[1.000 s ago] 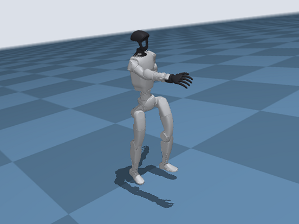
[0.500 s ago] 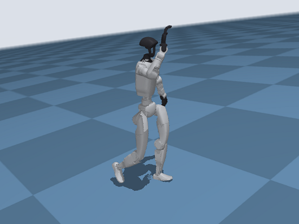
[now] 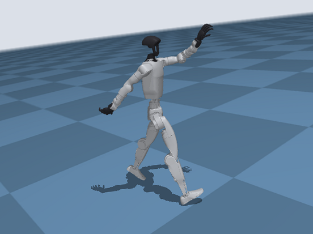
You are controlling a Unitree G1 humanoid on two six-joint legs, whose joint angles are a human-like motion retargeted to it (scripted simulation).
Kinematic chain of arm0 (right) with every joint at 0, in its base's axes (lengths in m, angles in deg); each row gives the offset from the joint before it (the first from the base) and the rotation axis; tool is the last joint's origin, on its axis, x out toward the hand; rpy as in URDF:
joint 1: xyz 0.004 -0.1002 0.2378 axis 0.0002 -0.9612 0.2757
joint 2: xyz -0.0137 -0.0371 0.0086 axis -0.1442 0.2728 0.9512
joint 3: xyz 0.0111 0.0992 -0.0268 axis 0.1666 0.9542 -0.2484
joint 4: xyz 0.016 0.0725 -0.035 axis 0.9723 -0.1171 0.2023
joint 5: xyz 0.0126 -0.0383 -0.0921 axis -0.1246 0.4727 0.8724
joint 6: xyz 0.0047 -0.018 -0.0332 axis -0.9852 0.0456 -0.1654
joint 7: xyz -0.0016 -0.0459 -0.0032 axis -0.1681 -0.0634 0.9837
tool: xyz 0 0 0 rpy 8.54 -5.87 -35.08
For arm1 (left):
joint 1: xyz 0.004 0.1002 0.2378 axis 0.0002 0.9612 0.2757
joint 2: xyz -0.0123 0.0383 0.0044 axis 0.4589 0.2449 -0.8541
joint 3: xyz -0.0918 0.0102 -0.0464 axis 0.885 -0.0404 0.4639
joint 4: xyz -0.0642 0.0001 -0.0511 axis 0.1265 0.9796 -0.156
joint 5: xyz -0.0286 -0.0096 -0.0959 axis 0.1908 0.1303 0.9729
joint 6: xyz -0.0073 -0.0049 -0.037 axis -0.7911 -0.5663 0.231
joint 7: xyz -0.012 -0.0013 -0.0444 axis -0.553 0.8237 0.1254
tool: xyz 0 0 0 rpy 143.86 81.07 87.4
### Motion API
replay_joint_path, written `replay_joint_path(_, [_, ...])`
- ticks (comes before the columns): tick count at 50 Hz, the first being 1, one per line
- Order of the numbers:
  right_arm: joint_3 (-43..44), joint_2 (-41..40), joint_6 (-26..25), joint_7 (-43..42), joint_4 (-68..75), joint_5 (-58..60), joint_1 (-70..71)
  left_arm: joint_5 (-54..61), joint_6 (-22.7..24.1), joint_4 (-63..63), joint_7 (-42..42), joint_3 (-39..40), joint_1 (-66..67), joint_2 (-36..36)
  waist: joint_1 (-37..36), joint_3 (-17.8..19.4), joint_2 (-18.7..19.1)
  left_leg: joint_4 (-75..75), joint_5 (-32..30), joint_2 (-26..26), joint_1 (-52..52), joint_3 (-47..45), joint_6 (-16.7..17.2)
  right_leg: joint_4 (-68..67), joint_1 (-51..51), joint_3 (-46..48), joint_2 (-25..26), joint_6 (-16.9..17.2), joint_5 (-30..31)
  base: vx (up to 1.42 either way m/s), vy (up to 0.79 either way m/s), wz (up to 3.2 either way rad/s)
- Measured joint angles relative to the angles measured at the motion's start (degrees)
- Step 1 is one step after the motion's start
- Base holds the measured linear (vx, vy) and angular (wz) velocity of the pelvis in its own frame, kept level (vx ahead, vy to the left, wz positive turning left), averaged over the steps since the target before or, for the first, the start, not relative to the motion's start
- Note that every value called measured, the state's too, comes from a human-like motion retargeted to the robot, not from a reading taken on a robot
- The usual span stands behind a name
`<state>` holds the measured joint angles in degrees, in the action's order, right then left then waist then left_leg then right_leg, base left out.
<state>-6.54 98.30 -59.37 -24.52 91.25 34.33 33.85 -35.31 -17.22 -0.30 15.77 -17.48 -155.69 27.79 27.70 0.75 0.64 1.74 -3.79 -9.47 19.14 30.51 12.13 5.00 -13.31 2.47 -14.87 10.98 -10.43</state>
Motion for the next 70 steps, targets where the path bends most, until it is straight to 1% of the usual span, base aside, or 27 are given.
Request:
replay_joint_path(2, [-0.7,-1.7,-0.3,0.7,-0.5,-2.1,-1.3,-0.6,0.6,-3.3,0.5,2.8,4.3,-0.5,-0.9,-0.2,-2.6,2.2,2.4,-0.5,1.8,-0.2,-1.1,-0.5,2.3,0.4,-0.7,-0.7,-1.3,0.67,-0.77,0.47])
replay_joint_path(3, [-0.7,-2.2,-0.9,2.1,-1.1,-5.1,0.0,-2.1,1.8,-7.5,1.1,6.4,8.9,0.0,-2.2,1.1,-3.7,5.3,4.5,-0.1,3.0,-1.7,-2.1,-1.4,3.7,1.1,-1.2,-1.5,0.9,0.62,-0.73,0.06])
replay_joint_path(5, [-0.8,-2.4,-0.3,2.2,-1.6,-10.3,3.4,-4.9,5.7,-15.0,1.9,13.7,20.3,0.3,-4.4,3.9,-5.4,14.4,8.5,1.0,3.7,-6.9,-5.2,-4.1,5.7,3.6,-2.3,-3.5,12.1,0.57,-0.65,-0.19])
replay_joint_path(6, [-0.6,-2.2,0.2,-0.4,-0.9,-11.8,7.0,-5.9,7.2,-17.7,1.3,17.1,27.2,-0.1,-5.6,5.8,-4.7,21.2,11.3,0.5,2.0,-11.3,-7.6,-7.1,5.5,3.9,-1.6,-4.1,13.3,0.50,-0.55,-0.27])
replay_joint_path(10, [-5.3,0.7,0.9,-20.6,1.9,-11.2,26.8,-7.7,11.0,-21.0,-2.1,24.2,56.6,-1.8,-10.6,10.4,0.0,47.5,28.9,-2.4,-10.7,-28.0,-18.9,-21.3,0.0,3.5,2.2,-2.9,7.2,0.39,-0.36,-0.30])
replay_joint_path(13, [-6.5,3.8,-1.0,-35.8,-2.6,-6.9,40.3,-7.7,12.5,-16.3,-2.7,21.0,74.8,-0.1,-16.7,9.0,-0.4,50.3,38.7,3.8,-18.6,-36.6,-22.2,-18.8,0.3,4.5,0.8,-1.2,6.9,0.35,-0.19,0.15])
replay_joint_path(15, [-6.0,5.8,-0.2,-40.0,-7.0,-9.1,46.5,-7.4,15.0,-13.6,-2.5,18.1,84.1,3.3,-21.8,7.1,-2.0,43.9,38.9,7.9,-21.8,-43.7,-21.4,-13.2,2.9,6.8,-0.9,-0.6,8.2,0.36,-0.16,0.95])
replay_joint_path(19, [-5.9,10.4,2.3,-37.4,-10.8,-19.1,48.8,-3.0,20.6,-10.4,-2.4,15.4,94.2,12.6,-31.3,4.4,-5.0,22.9,30.7,12.4,-24.3,-57.0,-17.1,-4.8,9.6,16.3,-2.6,0.7,13.5,0.37,-0.14,2.34])
replay_joint_path(22, [-5.6,12.7,2.7,-34.8,-9.3,-17.9,45.1,-1.5,22.6,-7.0,-1.7,15.9,97.1,15.9,-32.6,3.0,-4.1,12.5,25.5,13.0,-27.5,-57.8,-14.7,-4.6,14.6,17.7,-1.0,0.2,17.0,0.34,-0.12,3.98])
replay_joint_path(24, [-5.3,12.8,2.8,-33.1,-7.5,-14.3,42.5,-1.6,22.4,-3.5,-1.2,16.8,97.6,15.5,-31.7,2.8,-3.5,8.7,23.3,13.1,-30.1,-56.4,-14.4,-6.2,17.5,11.2,0.7,0.7,15.5,0.31,-0.16,4.19])
replay_joint_path(27, [-4.6,11.1,3.1,-30.3,-4.8,-9.8,40.9,-1.9,21.0,3.0,-0.5,18.8,96.6,11.7,-31.4,4.1,-3.8,6.0,21.2,13.2,-34.6,-57.1,-15.2,-9.6,20.8,4.2,3.4,2.4,8.4,0.24,-0.19,3.54])
replay_joint_path(30, [-4.4,7.9,2.9,-27.7,-1.2,-7.7,43.1,-3.3,19.0,11.3,1.7,21.7,93.7,4.2,-34.8,7.4,-3.4,5.5,20.6,11.5,-39.4,-62.6,-14.8,-16.1,21.7,12.3,6.5,4.0,-0.7,0.19,-0.21,2.25])
replay_joint_path(33, [-6.8,4.8,0.5,-26.9,3.0,-7.5,49.8,-3.0,15.2,20.4,6.2,24.4,92.4,-4.9,-42.0,11.1,-2.5,2.8,19.3,10.1,-41.7,-68.6,-13.5,-22.6,21.9,16.2,8.0,0.9,-7.9,0.30,-0.06,0.85])
replay_joint_path(35, [-7.9,3.2,-1.3,-28.2,4.1,-7.0,55.4,-0.9,12.8,25.6,8.2,25.8,94.5,-10.1,-47.4,12.1,-3.0,-0.5,17.6,9.2,-41.6,-72.2,-12.0,-24.5,22.0,15.8,8.8,-1.6,-8.9,0.46,0.01,-0.09])
replay_joint_path(38, [-7.0,2.0,-1.1,-32.1,0.2,-7.2,62.5,4.6,14.2,31.9,8.5,24.0,103.2,-14.9,-52.8,10.6,-6.7,-4.5,16.9,10.1,-39.2,-75.9,-10.7,-22.6,23.4,14.6,8.2,-2.0,-3.0,0.63,0.12,-0.26])
replay_joint_path(42, [-8.5,2.7,4.9,-35.5,-14.5,-17.2,67.5,12.3,22.8,38.8,8.9,12.8,116.2,-17.0,-55.2,7.8,-10.9,-6.3,18.1,12.5,-33.1,-74.7,-10.3,-20.0,27.0,12.4,7.6,-1.3,13.7,0.78,0.25,0.25])
replay_joint_path(45, [-10.0,7.3,9.7,-35.6,-29.1,-21.9,69.0,16.9,28.3,41.5,10.0,5.6,123.5,-18.0,-54.5,7.4,-10.3,-5.2,20.1,13.0,-28.3,-70.2,-12.1,-26.4,27.3,9.7,8.3,0.9,22.3,0.76,0.31,1.06])
replay_joint_path(47, [-7.5,11.0,10.5,-36.4,-36.7,-23.5,69.6,19.5,29.0,42.6,10.0,3.3,125.2,-18.4,-53.4,7.4,-9.8,-3.0,22.8,13.6,-27.6,-66.7,-14.6,-38.5,22.1,9.8,6.9,2.5,21.1,0.64,0.29,1.49])
replay_joint_path(50, [-0.9,14.1,8.6,-40.1,-43.6,-31.6,68.4,22.6,25.5,43.6,8.4,2.0,122.5,-17.9,-51.1,8.0,-9.8,2.3,28.3,15.7,-28.8,-61.7,-16.2,-55.8,12.6,12.9,0.1,-1.1,11.4,0.59,0.25,1.90])
replay_joint_path(52, [2.4,14.1,7.1,-41.8,-44.2,-38.2,65.2,23.1,22.4,44.3,7.1,2.0,116.8,-16.8,-48.7,8.8,-9.3,5.8,31.7,17.4,-28.7,-57.8,-15.2,-61.9,7.8,12.6,-2.9,-4.4,5.6,0.60,0.20,2.39])
replay_joint_path(55, [2.5,13.0,4.4,-39.4,-39.5,-40.7,57.9,20.8,18.9,45.3,6.4,3.0,104.3,-14.8,-44.1,9.1,-6.5,8.2,33.9,18.5,-25.6,-49.7,-12.4,-64.7,2.3,10.3,-3.1,-9.1,-2.5,0.63,0.15,2.77])
replay_joint_path(57, [0.3,11.9,2.6,-32.4,-33.0,-34.0,52.8,15.4,17.1,45.3,8.1,4.4,93.1,-13.5,-39.4,8.9,-3.4,7.3,32.0,18.3,-22.2,-42.0,-11.0,-63.0,-0.6,8.8,-1.0,-11.2,-5.3,0.64,0.10,3.39])
replay_joint_path(60, [-3.0,9.6,2.8,-20.7,-23.5,-19.1,44.0,3.1,15.2,41.8,9.8,5.0,75.7,-11.3,-29.6,7.6,1.7,4.2,25.2,16.6,-17.3,-28.4,-9.2,-56.8,-4.5,7.6,3.7,-11.3,-4.7,0.65,0.02,4.08])
replay_joint_path(63, [-2.6,6.6,4.3,-15.3,-18.3,-9.5,33.1,-4.7,14.1,34.5,8.3,5.8,59.4,-9.5,-18.4,6.3,6.2,0.9,15.8,13.4,-13.9,-16.0,-6.2,-46.2,-7.1,8.3,6.7,-7.8,-0.2,0.67,-0.10,4.36])
replay_joint_path(65, [-0.5,4.2,4.7,-14.9,-16.4,-7.2,26.3,-4.5,13.9,29.2,5.9,6.1,49.0,-8.7,-11.6,6.4,8.0,-1.4,10.2,11.3,-11.9,-10.2,-3.8,-36.6,-7.7,8.7,7.4,-5.3,3.9,0.65,-0.23,3.80])
replay_joint_path(68, [1.5,1.3,4.4,-15.6,-14.8,-10.7,18.4,1.4,13.4,23.4,1.4,3.6,34.0,-6.2,-4.8,7.4,7.9,-4.2,6.9,9.3,-8.1,-8.1,-2.1,-20.3,-8.4,8.4,6.1,-3.6,8.1,0.61,-0.36,2.44])
replay_joint_path(70, [0.9,0.3,4.3,-14.4,-14.3,-14.1,14.8,4.6,13.2,21.6,-0.4,0.3,23.3,-3.2,-2.3,9.1,6.8,-6.1,8.0,8.0,-4.2,-8.7,-2.6,-11.3,-9.6,8.5,5.0,-3.2,9.4,0.58,-0.46,1.07])
